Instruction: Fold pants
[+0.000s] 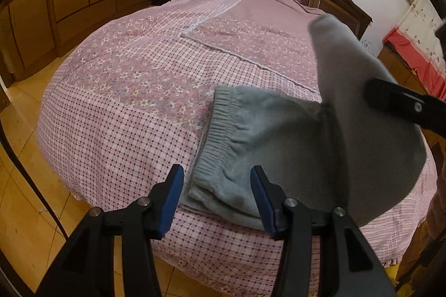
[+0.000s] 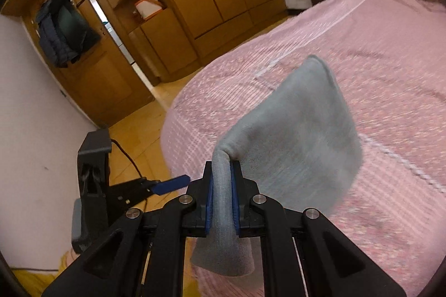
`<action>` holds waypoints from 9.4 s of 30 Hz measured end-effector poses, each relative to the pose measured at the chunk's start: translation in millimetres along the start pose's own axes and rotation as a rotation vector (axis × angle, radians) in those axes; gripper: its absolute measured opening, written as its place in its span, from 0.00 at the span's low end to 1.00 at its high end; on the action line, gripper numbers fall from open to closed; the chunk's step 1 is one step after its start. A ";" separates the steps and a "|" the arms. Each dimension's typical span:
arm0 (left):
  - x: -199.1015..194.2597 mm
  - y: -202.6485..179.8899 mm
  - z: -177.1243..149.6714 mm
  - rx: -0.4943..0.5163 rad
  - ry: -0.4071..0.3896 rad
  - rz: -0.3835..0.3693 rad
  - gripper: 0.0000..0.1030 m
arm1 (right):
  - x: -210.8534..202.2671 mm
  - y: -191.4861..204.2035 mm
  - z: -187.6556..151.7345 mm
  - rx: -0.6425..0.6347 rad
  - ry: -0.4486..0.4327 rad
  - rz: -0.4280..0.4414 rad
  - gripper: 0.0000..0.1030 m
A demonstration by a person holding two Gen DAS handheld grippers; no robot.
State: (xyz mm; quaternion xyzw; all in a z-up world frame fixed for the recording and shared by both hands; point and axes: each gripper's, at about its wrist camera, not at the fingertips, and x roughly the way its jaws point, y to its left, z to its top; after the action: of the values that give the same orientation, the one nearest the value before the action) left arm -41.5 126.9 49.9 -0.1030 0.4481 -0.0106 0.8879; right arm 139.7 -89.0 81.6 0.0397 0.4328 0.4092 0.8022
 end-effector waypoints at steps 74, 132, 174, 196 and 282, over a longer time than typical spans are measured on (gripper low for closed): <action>37.5 26.9 47.1 -0.024 0.079 -0.172 0.61 | 31.1 -93.1 -39.5 0.367 0.066 -0.057 0.52; 59.2 -109.2 64.9 -0.002 0.064 -0.571 0.41 | -96.3 -119.3 -36.7 0.211 -0.230 -0.158 0.26; 80.4 -219.2 46.6 0.308 0.090 -0.296 0.43 | -126.8 -179.0 -106.9 0.350 -0.187 -0.494 0.37; 62.3 -211.7 11.5 0.302 0.055 -0.201 0.64 | -120.6 -161.4 -131.4 0.358 -0.148 -0.576 0.54; 59.7 -242.9 -61.7 0.347 0.082 -0.018 0.96 | -110.5 -165.1 -186.6 0.401 -0.089 -0.686 0.68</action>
State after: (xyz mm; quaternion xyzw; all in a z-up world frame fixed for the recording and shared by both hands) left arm -37.3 -128.1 13.6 0.0483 0.4745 -0.0997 0.8733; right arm 74.7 -328.9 -30.4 0.0667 0.4571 0.0230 0.8866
